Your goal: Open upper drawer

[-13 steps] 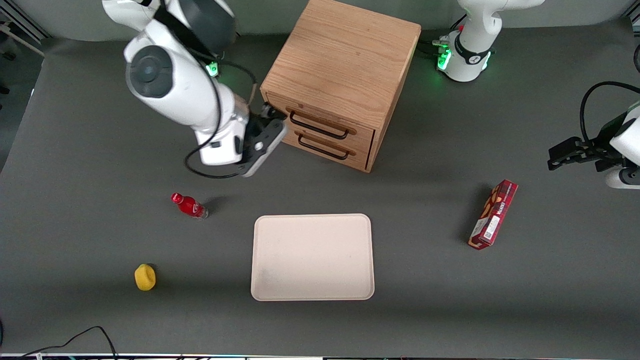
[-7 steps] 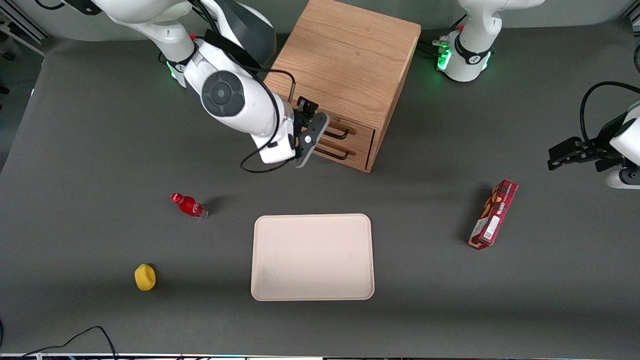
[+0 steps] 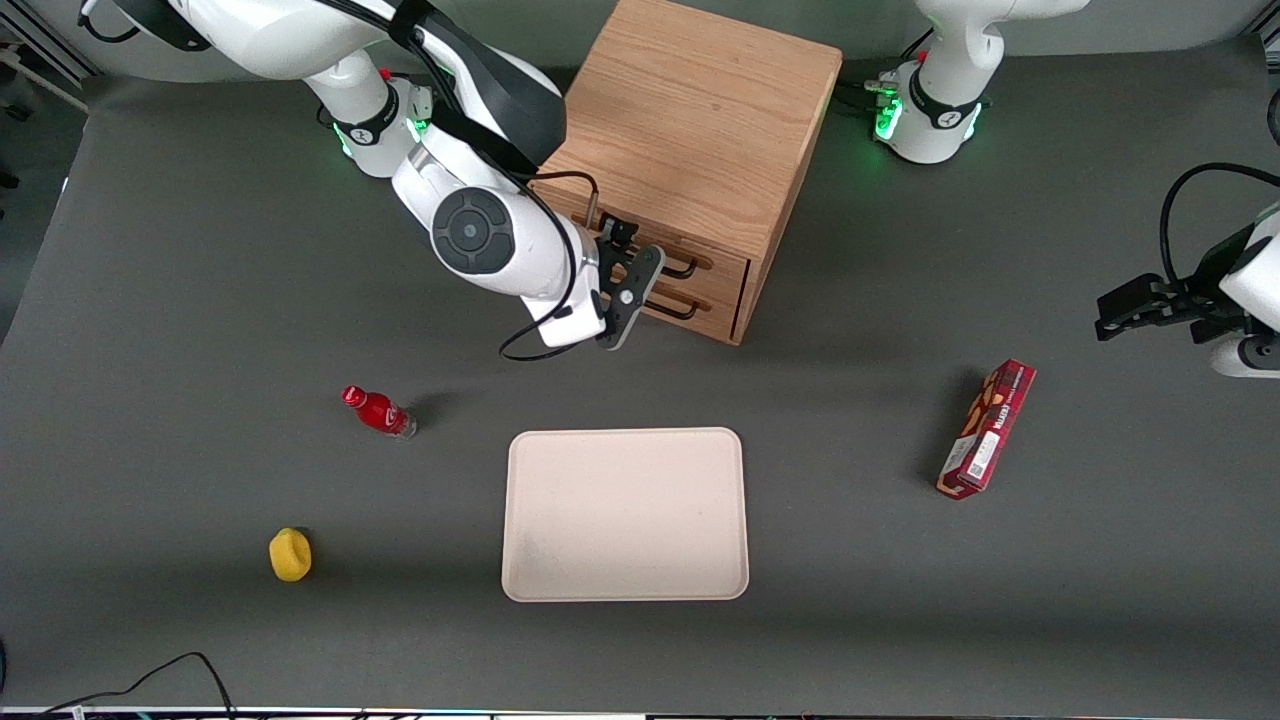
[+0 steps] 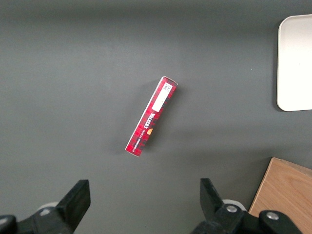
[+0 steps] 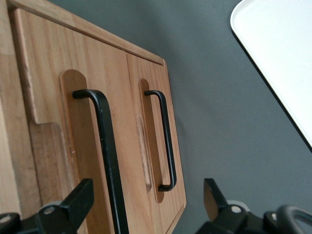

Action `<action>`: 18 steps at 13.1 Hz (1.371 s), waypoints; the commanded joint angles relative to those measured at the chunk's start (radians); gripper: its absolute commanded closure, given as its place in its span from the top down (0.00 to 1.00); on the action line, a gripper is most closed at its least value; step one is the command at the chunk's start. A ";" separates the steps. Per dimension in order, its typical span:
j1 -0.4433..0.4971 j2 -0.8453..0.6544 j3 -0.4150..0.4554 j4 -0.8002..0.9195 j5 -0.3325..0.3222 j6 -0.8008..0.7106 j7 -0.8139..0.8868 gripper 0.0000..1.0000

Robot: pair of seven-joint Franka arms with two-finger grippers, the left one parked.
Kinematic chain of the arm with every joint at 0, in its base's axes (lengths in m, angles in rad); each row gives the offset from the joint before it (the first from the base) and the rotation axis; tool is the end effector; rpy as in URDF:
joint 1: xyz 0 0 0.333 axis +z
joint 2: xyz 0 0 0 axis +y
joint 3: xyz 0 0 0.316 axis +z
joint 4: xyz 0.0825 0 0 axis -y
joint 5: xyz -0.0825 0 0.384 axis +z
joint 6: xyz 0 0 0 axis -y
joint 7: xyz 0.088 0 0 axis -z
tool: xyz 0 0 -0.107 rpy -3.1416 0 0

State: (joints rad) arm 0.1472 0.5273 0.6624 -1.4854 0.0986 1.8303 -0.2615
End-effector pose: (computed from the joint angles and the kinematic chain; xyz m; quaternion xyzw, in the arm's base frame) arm 0.5112 0.4409 0.4180 -0.8618 -0.4629 0.0913 0.1865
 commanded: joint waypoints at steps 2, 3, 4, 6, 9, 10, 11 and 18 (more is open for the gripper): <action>0.011 -0.010 0.003 -0.047 -0.011 0.038 -0.019 1.00; 0.014 -0.010 0.003 -0.050 -0.011 0.043 -0.019 1.00; 0.014 -0.009 0.003 -0.059 -0.013 0.056 -0.019 1.00; 0.015 -0.009 0.003 -0.076 -0.013 0.087 -0.019 1.00; 0.015 0.009 0.003 -0.078 -0.046 0.124 -0.022 1.00; 0.014 0.017 0.003 -0.078 -0.054 0.138 -0.030 1.00; 0.012 0.020 0.002 -0.078 -0.057 0.147 -0.051 1.00; 0.003 0.045 -0.018 -0.067 -0.091 0.191 -0.079 1.00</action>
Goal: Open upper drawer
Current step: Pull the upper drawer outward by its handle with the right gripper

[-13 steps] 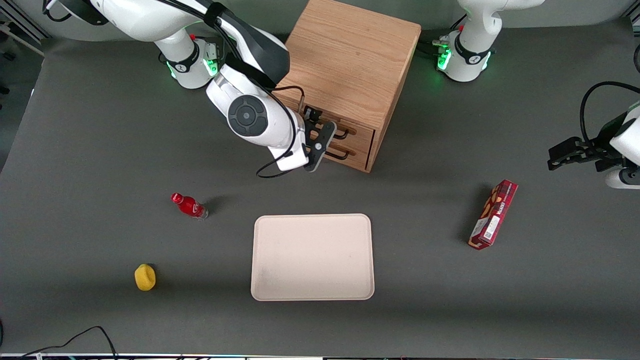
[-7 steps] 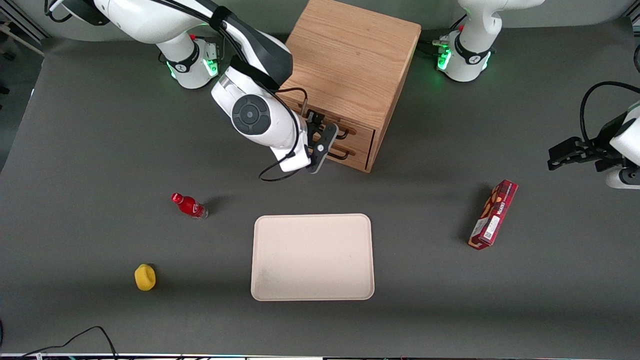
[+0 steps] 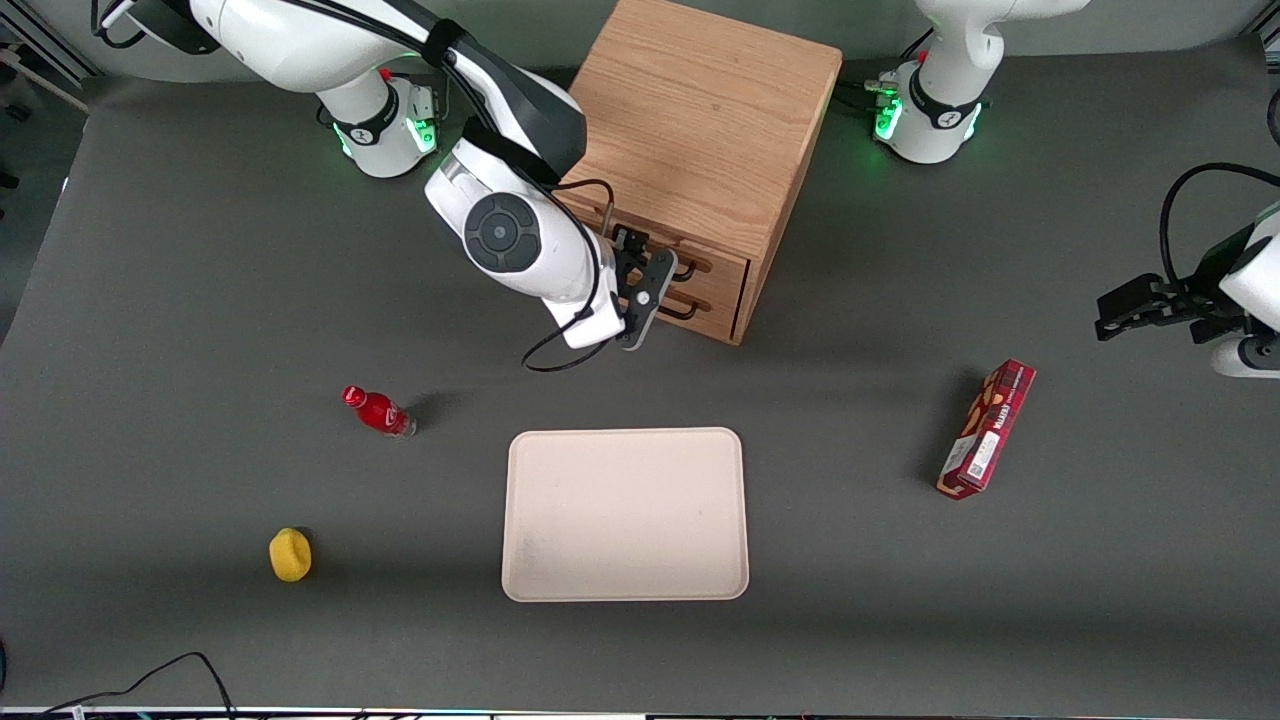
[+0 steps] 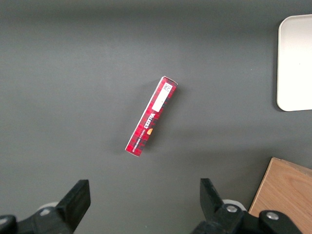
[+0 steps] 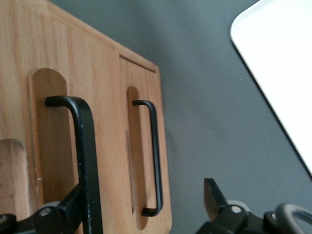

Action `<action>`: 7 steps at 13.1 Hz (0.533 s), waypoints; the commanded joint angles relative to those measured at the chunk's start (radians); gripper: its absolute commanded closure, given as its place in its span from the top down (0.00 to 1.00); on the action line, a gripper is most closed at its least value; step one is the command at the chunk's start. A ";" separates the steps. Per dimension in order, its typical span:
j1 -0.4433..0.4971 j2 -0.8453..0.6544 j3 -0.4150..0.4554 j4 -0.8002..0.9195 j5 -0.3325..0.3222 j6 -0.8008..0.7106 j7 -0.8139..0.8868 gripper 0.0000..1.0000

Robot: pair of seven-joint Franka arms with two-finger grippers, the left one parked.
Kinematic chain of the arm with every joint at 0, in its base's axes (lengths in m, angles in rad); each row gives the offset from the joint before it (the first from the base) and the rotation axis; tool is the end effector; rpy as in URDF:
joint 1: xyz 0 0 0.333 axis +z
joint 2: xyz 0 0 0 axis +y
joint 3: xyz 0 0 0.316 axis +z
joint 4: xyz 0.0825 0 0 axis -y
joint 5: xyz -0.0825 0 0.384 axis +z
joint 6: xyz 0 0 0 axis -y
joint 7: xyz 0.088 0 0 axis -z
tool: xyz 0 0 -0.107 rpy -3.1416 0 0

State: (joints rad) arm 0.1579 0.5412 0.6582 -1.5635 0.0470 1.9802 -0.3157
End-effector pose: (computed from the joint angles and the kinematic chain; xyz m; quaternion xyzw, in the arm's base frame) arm 0.5088 0.4486 0.3843 -0.8525 -0.4903 0.0529 0.1734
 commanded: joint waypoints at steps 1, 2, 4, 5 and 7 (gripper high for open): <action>-0.009 0.031 -0.020 0.011 -0.041 0.043 -0.025 1.00; -0.009 0.031 -0.032 0.013 -0.050 0.043 -0.035 1.00; -0.017 0.031 -0.046 0.014 -0.058 0.045 -0.066 1.00; -0.017 0.031 -0.058 0.026 -0.055 0.045 -0.071 1.00; -0.018 0.032 -0.074 0.034 -0.052 0.043 -0.082 1.00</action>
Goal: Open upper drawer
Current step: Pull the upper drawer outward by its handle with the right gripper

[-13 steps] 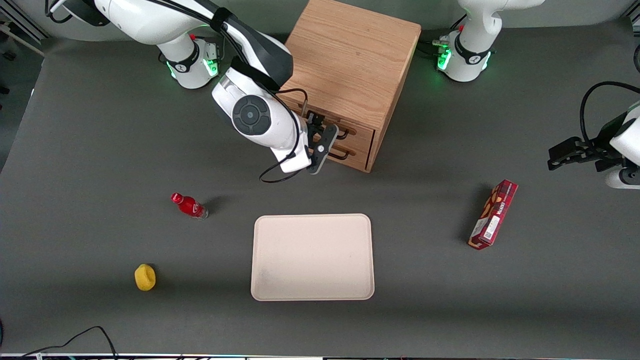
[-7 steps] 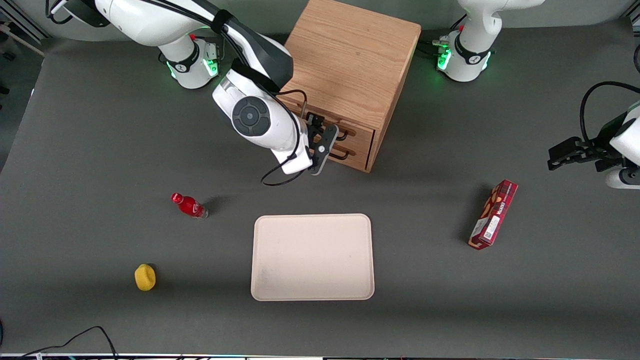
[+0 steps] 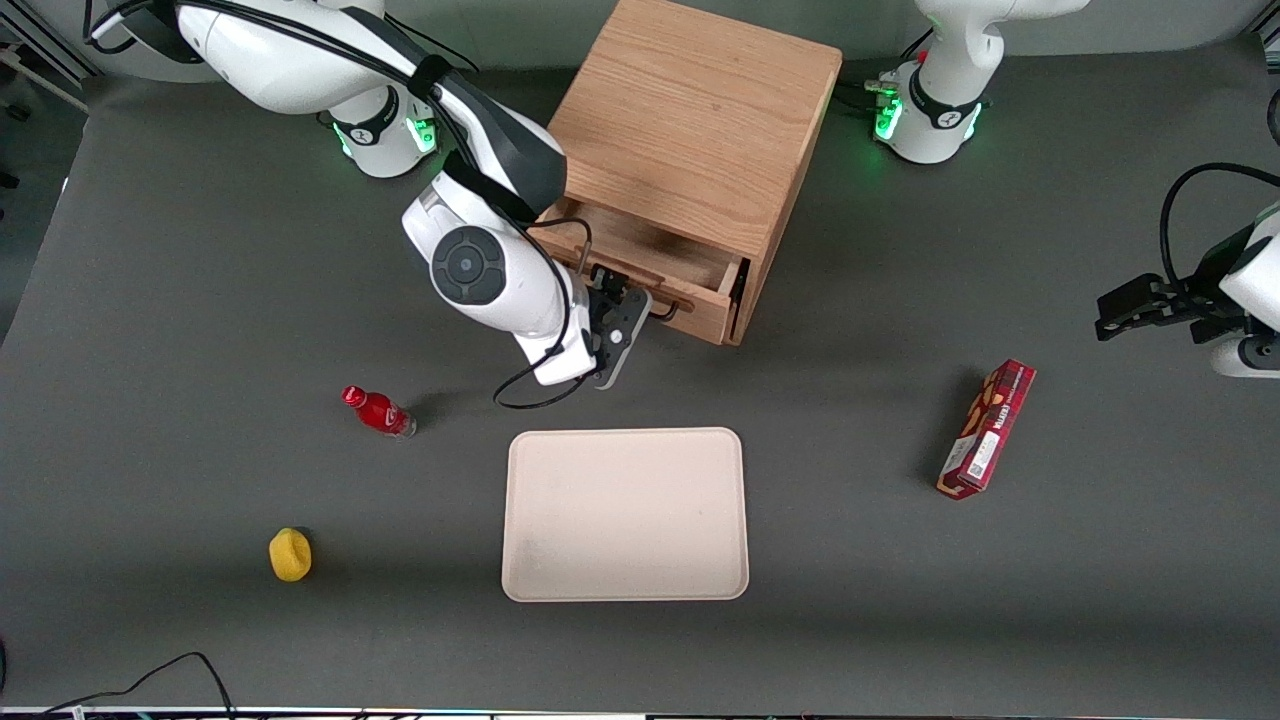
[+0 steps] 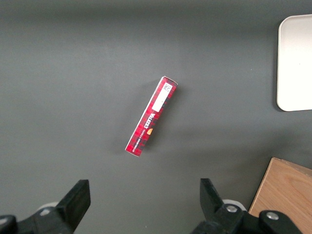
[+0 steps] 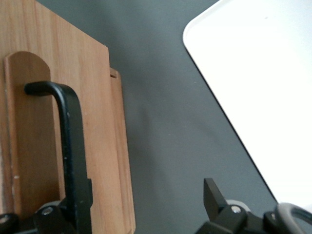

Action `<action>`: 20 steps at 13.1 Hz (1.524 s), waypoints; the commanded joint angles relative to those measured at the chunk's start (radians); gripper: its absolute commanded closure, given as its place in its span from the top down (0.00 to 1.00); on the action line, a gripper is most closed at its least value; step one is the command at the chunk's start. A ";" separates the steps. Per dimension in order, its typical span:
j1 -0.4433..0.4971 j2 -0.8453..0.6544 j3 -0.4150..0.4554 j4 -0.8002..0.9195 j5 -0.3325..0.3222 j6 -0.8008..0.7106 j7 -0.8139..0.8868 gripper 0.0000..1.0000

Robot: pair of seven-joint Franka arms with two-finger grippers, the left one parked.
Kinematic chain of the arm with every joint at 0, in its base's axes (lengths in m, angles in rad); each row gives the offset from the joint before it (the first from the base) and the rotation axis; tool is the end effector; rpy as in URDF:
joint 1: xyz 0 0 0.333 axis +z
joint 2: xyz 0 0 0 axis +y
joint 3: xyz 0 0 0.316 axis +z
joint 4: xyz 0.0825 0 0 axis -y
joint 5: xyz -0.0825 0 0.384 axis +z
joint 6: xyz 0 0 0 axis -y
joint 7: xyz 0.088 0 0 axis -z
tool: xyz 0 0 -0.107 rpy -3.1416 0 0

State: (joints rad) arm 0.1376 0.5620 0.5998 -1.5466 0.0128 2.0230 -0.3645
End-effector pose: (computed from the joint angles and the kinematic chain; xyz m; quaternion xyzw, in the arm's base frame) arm 0.5495 0.4139 0.3717 -0.8614 -0.4827 0.0253 0.1558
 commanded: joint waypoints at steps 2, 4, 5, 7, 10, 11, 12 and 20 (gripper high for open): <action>0.000 0.012 -0.037 0.028 -0.014 0.000 -0.053 1.00; -0.012 0.013 -0.043 0.036 -0.011 0.000 -0.066 1.00; -0.019 0.015 -0.043 0.045 -0.011 0.000 -0.067 1.00; -0.024 0.022 -0.044 0.055 -0.011 0.000 -0.067 1.00; -0.029 0.041 -0.063 0.086 -0.011 0.002 -0.068 1.00; -0.030 0.051 -0.064 0.100 -0.011 0.002 -0.068 1.00; -0.029 0.062 -0.064 0.117 -0.011 0.003 -0.068 1.00; -0.030 0.121 -0.107 0.210 -0.011 0.020 -0.080 1.00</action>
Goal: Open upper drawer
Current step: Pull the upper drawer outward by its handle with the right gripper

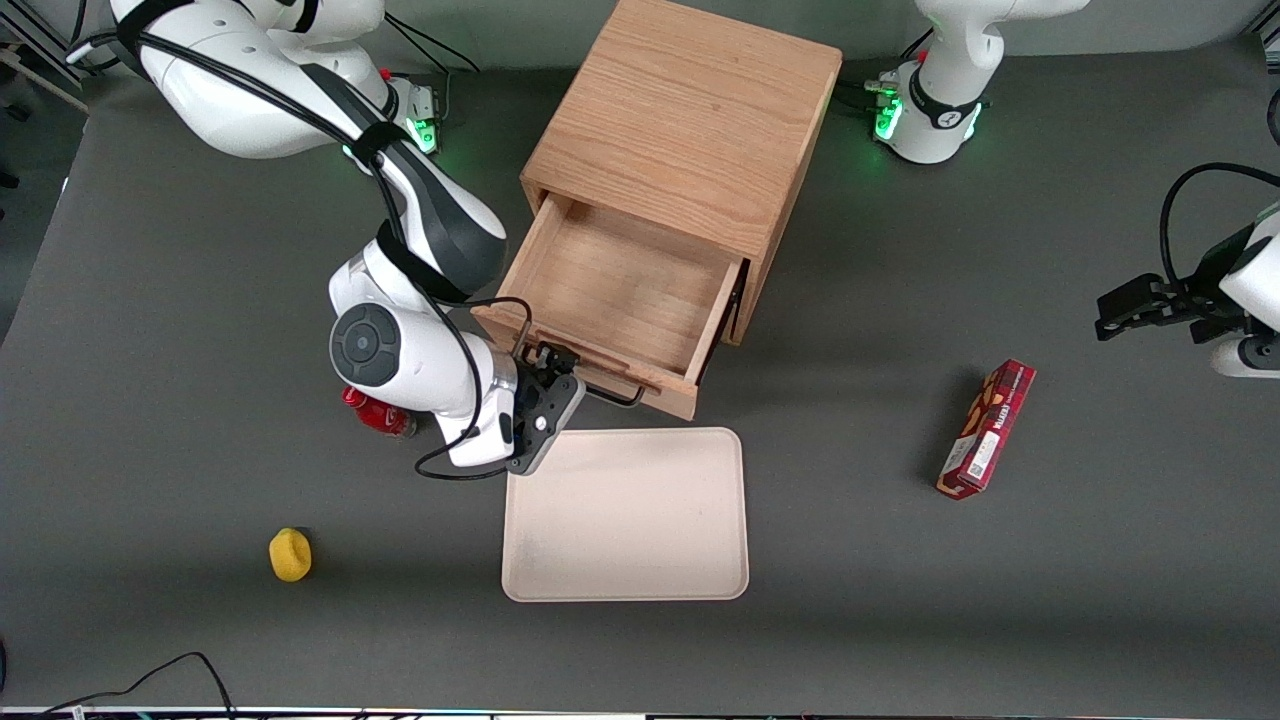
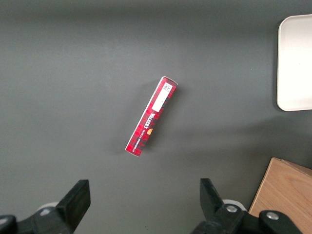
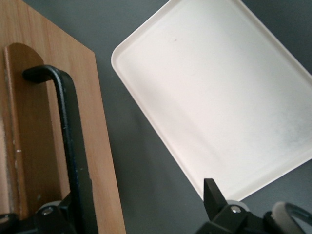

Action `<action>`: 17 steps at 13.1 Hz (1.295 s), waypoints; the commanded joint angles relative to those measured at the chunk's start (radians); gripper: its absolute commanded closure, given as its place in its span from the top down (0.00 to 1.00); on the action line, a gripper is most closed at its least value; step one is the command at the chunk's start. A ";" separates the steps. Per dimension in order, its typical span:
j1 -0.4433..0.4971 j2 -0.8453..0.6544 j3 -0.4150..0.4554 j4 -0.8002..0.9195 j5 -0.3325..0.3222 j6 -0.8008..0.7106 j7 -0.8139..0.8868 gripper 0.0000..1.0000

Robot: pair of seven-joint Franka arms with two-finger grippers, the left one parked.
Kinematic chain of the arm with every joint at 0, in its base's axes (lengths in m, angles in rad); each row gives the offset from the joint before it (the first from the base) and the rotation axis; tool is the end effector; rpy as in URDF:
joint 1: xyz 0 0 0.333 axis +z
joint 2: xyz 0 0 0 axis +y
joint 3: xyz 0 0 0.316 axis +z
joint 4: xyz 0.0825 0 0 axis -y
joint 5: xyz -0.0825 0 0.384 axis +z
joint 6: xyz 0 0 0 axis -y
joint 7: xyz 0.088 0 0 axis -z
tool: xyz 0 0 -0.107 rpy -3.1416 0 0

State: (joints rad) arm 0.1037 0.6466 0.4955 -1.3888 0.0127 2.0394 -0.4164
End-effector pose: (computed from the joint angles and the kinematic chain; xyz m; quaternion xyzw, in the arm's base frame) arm 0.6368 0.3442 0.3728 -0.8870 -0.4354 -0.0243 0.1517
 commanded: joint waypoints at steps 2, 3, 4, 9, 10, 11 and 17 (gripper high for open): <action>-0.002 0.036 -0.023 0.068 -0.011 0.004 -0.058 1.00; -0.002 0.039 -0.031 0.077 -0.011 0.004 -0.074 1.00; -0.002 0.042 -0.038 0.080 -0.011 0.004 -0.078 1.00; -0.016 0.042 -0.038 0.085 0.018 0.002 -0.079 1.00; -0.018 0.041 -0.040 0.085 0.047 -0.001 -0.078 1.00; -0.024 0.036 -0.040 0.086 0.064 -0.008 -0.079 1.00; -0.079 -0.042 -0.038 0.163 0.130 -0.105 -0.076 1.00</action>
State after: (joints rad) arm 0.0485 0.6531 0.4539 -1.2414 0.0904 1.9699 -0.4752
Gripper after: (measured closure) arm 0.000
